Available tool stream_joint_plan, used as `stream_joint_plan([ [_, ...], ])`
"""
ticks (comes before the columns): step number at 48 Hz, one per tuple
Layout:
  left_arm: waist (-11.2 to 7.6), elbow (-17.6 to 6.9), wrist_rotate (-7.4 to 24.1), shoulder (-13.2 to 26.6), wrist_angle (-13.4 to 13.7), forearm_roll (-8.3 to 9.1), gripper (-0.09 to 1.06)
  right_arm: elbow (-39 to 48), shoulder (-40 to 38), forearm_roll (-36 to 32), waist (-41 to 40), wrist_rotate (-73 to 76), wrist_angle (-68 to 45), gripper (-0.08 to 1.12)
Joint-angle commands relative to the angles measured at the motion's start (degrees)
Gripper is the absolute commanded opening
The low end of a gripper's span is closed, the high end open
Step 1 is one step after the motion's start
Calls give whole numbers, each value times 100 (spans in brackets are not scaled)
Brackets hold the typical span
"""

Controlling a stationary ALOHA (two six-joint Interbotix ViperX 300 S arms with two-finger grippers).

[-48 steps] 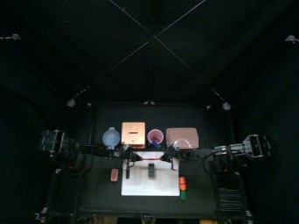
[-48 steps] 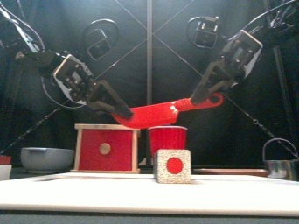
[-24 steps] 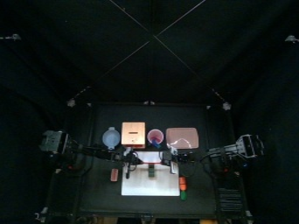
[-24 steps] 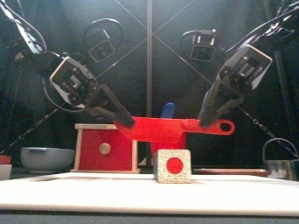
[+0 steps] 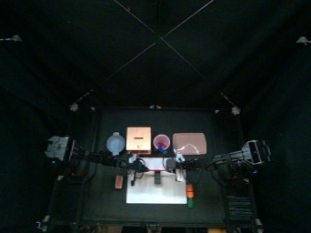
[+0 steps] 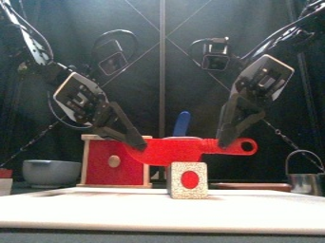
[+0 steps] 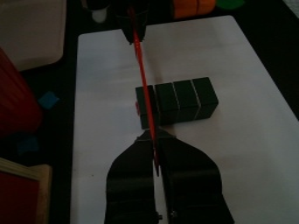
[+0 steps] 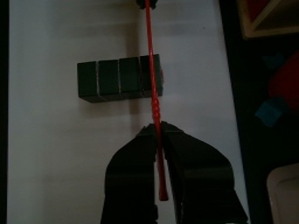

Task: Cut the sushi into 4 pieces with the knife
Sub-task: Cut the sushi into 4 pieces

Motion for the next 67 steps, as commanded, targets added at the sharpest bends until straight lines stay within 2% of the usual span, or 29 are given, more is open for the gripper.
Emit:
stream_joint_plan([
  [1, -88, -220, 18, 53, -9, 18, 27, -176, -35, -9, -26, 18, -18, 13],
  [26, -272, -413, 18, 246, 387, 35, 27, -237, 97, 9, 97, 18, -18, 13],
  [47, -360, -431, 18, 220, 396, 53, 27, -387, 123, -18, 220, 9, 9, 13],
  [67, -448, -413, 26, -149, 396, 114, 27, -422, -211, -149, 264, 9, 229, 13],
])
